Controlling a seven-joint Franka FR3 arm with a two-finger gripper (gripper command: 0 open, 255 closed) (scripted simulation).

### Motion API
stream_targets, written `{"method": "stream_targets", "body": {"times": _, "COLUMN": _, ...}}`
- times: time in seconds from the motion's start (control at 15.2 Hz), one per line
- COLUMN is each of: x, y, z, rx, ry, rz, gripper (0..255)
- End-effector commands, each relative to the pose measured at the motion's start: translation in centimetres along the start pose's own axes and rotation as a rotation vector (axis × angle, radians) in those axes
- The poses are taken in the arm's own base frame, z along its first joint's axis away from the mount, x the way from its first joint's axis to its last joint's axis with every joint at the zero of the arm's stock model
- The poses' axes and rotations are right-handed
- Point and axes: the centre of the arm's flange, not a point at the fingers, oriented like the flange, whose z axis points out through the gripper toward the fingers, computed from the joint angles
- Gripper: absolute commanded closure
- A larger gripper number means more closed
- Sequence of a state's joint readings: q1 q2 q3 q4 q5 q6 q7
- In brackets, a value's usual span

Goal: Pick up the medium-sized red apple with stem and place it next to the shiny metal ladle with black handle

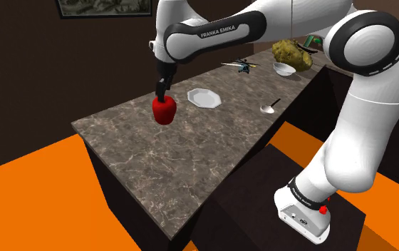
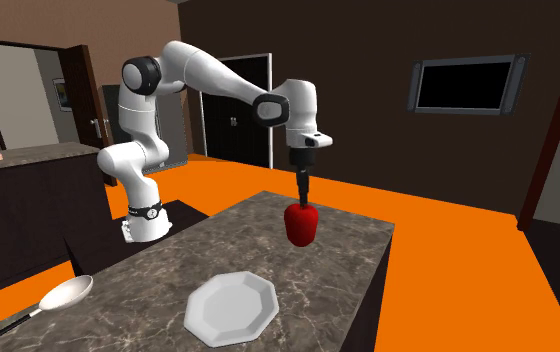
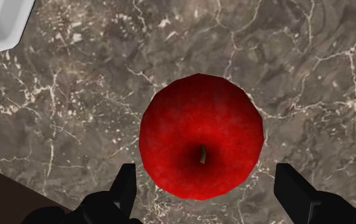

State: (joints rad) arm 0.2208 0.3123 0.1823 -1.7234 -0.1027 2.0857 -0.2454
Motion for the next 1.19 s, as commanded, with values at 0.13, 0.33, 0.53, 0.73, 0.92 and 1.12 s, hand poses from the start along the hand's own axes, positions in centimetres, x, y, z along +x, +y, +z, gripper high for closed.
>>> {"method": "stream_targets", "body": {"times": 0.13, "x": -0.02, "y": -0.01, "z": 0.46, "rx": 0.000, "ry": 0.001, "rz": 0.000, "gripper": 0}}
{"method": "stream_targets", "body": {"times": 0.33, "x": -0.02, "y": -0.01, "z": 0.46, "rx": 0.000, "ry": 0.001, "rz": 0.000, "gripper": 0}}
{"method": "stream_targets", "body": {"times": 0.53, "x": -0.02, "y": -0.01, "z": 0.46, "rx": 0.000, "ry": 0.001, "rz": 0.000, "gripper": 255}}
{"method": "stream_targets", "body": {"times": 0.73, "x": -0.02, "y": -0.01, "z": 0.46, "rx": 0.000, "ry": 0.001, "rz": 0.000, "gripper": 255}}
{"method": "stream_targets", "body": {"times": 0.92, "x": -0.02, "y": -0.01, "z": 0.47, "rx": 0.000, "ry": 0.001, "rz": 0.000, "gripper": 255}}
{"method": "stream_targets", "body": {"times": 1.12, "x": 0.00, "y": 0.01, "z": -0.07, "rx": 0.000, "ry": 0.001, "rz": 0.000, "gripper": 255}}
